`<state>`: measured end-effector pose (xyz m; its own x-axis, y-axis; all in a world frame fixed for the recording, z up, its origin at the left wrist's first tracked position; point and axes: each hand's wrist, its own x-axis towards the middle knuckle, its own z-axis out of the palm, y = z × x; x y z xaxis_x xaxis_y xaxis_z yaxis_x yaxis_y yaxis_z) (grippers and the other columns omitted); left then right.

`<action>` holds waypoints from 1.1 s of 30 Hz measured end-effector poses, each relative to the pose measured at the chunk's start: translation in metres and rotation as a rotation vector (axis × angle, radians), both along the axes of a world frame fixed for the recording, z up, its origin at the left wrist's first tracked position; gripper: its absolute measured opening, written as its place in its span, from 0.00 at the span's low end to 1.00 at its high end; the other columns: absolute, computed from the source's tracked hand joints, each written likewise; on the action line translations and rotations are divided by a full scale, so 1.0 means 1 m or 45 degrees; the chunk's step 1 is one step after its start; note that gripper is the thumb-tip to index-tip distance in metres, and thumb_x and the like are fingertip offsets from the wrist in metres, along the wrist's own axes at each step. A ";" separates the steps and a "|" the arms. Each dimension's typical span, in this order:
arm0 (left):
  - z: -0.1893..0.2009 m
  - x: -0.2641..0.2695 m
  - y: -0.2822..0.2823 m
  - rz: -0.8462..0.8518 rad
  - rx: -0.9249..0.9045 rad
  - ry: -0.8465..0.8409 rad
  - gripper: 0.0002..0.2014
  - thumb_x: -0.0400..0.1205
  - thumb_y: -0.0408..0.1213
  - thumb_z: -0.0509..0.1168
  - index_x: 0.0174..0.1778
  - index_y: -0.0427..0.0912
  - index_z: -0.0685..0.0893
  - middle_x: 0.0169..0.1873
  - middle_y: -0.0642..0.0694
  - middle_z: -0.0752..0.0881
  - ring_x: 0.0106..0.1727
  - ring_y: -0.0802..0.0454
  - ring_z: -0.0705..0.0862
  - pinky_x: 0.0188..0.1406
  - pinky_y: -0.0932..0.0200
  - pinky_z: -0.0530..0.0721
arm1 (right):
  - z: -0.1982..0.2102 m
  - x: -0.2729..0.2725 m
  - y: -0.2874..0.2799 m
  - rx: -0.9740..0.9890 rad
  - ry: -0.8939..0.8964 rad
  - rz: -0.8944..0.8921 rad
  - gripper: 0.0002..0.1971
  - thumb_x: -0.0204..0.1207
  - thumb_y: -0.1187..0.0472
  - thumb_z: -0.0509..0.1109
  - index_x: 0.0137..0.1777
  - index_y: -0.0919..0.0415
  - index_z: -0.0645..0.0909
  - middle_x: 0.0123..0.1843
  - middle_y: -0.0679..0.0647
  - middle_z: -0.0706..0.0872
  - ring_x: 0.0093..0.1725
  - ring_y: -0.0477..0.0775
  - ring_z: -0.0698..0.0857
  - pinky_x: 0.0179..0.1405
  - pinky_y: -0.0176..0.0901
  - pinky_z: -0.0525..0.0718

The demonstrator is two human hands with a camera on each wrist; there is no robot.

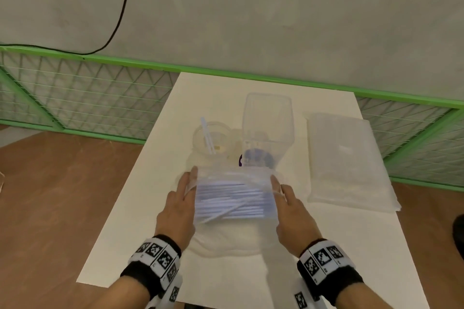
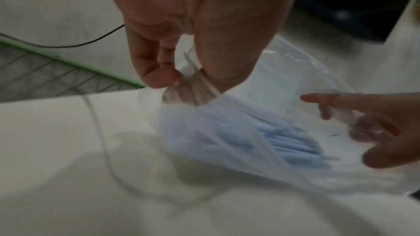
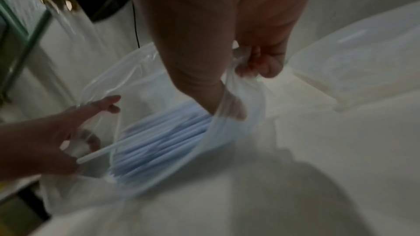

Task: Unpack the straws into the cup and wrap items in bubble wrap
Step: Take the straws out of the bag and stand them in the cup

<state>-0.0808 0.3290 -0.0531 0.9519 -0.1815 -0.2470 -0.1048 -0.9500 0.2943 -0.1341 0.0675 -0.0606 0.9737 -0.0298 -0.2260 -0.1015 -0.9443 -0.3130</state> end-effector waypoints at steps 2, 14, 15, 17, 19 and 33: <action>-0.015 -0.011 0.002 0.030 0.013 0.088 0.55 0.75 0.18 0.58 0.82 0.60 0.27 0.84 0.57 0.36 0.63 0.46 0.73 0.46 0.53 0.83 | -0.010 -0.010 0.000 -0.058 0.138 0.040 0.53 0.72 0.75 0.64 0.85 0.50 0.30 0.79 0.47 0.54 0.54 0.54 0.76 0.49 0.42 0.82; -0.016 0.011 0.009 0.072 -0.432 0.075 0.49 0.69 0.16 0.62 0.85 0.54 0.56 0.81 0.52 0.53 0.50 0.45 0.82 0.40 0.54 0.82 | -0.006 0.001 -0.003 -0.160 -0.047 -0.050 0.42 0.61 0.69 0.73 0.78 0.46 0.69 0.73 0.52 0.60 0.57 0.61 0.76 0.48 0.50 0.79; -0.018 0.011 0.012 0.057 -0.463 0.071 0.48 0.69 0.16 0.62 0.84 0.53 0.58 0.82 0.52 0.55 0.53 0.45 0.82 0.42 0.56 0.82 | -0.006 0.000 0.002 -0.240 -0.115 -0.077 0.39 0.54 0.68 0.76 0.69 0.45 0.78 0.72 0.53 0.64 0.59 0.63 0.75 0.48 0.55 0.78; -0.022 0.008 0.016 0.023 -0.510 0.082 0.46 0.70 0.18 0.63 0.84 0.52 0.60 0.83 0.54 0.57 0.57 0.47 0.83 0.45 0.59 0.81 | -0.004 -0.004 0.013 -0.332 -0.255 -0.109 0.33 0.44 0.70 0.79 0.52 0.46 0.84 0.69 0.56 0.72 0.62 0.64 0.72 0.47 0.60 0.75; -0.025 0.006 0.022 -0.006 -0.497 0.109 0.46 0.71 0.20 0.63 0.84 0.55 0.60 0.84 0.58 0.55 0.55 0.49 0.84 0.46 0.59 0.81 | 0.000 -0.008 0.033 -0.305 -0.395 -0.103 0.31 0.41 0.73 0.77 0.46 0.47 0.84 0.64 0.56 0.75 0.60 0.64 0.71 0.47 0.59 0.71; -0.019 0.001 0.022 -0.084 -0.391 0.248 0.49 0.72 0.20 0.60 0.86 0.58 0.49 0.85 0.64 0.44 0.59 0.49 0.83 0.47 0.55 0.84 | -0.043 -0.004 0.123 -0.197 -0.220 0.416 0.30 0.43 0.68 0.81 0.51 0.54 0.85 0.44 0.49 0.86 0.39 0.53 0.84 0.33 0.43 0.81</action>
<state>-0.0794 0.3514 -0.0717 0.8760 -0.3351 -0.3469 -0.0769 -0.8072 0.5853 -0.1383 0.1908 -0.1037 0.9607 0.2672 -0.0754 0.2539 -0.9554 -0.1508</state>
